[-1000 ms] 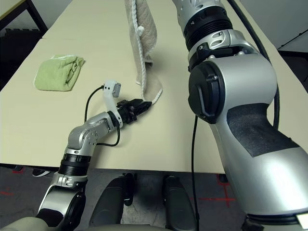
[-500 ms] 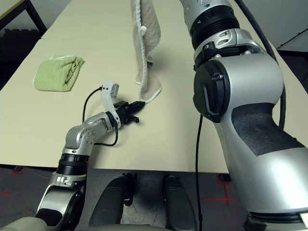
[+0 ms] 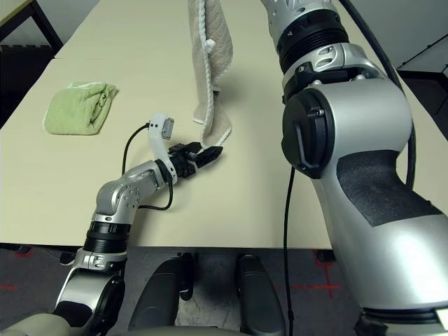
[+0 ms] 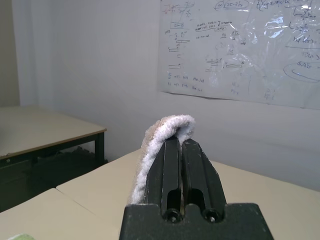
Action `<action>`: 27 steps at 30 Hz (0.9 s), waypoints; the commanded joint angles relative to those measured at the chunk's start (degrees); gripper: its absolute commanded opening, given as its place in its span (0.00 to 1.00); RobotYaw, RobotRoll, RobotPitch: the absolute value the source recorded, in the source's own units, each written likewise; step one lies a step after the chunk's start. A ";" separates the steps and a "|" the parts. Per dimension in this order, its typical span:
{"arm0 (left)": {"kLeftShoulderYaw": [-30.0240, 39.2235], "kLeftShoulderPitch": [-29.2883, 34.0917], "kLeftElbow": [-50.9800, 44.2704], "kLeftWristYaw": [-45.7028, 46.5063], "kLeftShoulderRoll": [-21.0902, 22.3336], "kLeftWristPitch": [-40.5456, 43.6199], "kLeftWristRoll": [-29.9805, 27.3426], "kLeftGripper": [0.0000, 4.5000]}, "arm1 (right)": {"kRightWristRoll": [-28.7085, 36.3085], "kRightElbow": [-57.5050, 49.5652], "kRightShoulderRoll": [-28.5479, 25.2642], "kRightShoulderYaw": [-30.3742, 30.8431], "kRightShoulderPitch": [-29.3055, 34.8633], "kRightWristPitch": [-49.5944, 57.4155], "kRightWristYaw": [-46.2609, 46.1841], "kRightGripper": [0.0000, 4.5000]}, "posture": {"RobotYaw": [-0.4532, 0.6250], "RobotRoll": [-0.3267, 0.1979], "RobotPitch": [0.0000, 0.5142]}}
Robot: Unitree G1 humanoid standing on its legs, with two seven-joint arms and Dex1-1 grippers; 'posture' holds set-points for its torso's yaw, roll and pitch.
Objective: Fold the towel and set it aside.
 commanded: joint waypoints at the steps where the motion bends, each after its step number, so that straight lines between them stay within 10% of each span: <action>1: 0.20 0.38 1.25 0.94 0.07 -0.20 0.46 0.83 | -0.06 -0.78 -0.58 0.01 -0.06 -0.52 0.24 0.00 | 0.48 0.62 0.29; 11: 1.78 -0.25 2.84 1.97 -0.41 -1.43 -0.11 0.01 | -0.08 -0.81 -0.69 0.03 -0.03 -0.55 0.36 0.00 | 0.47 0.62 0.29; 18: 0.89 1.04 0.77 1.13 2.37 -0.58 0.88 0.01 | -0.55 -0.72 -1.75 0.30 0.88 -0.48 0.31 0.00 | 0.47 0.62 0.30; 27: 8.56 9.44 -12.54 1.41 25.76 -5.22 7.11 0.01 | 1.36 -2.25 -11.96 -0.97 16.94 -7.27 15.20 0.00 | 0.46 0.62 0.33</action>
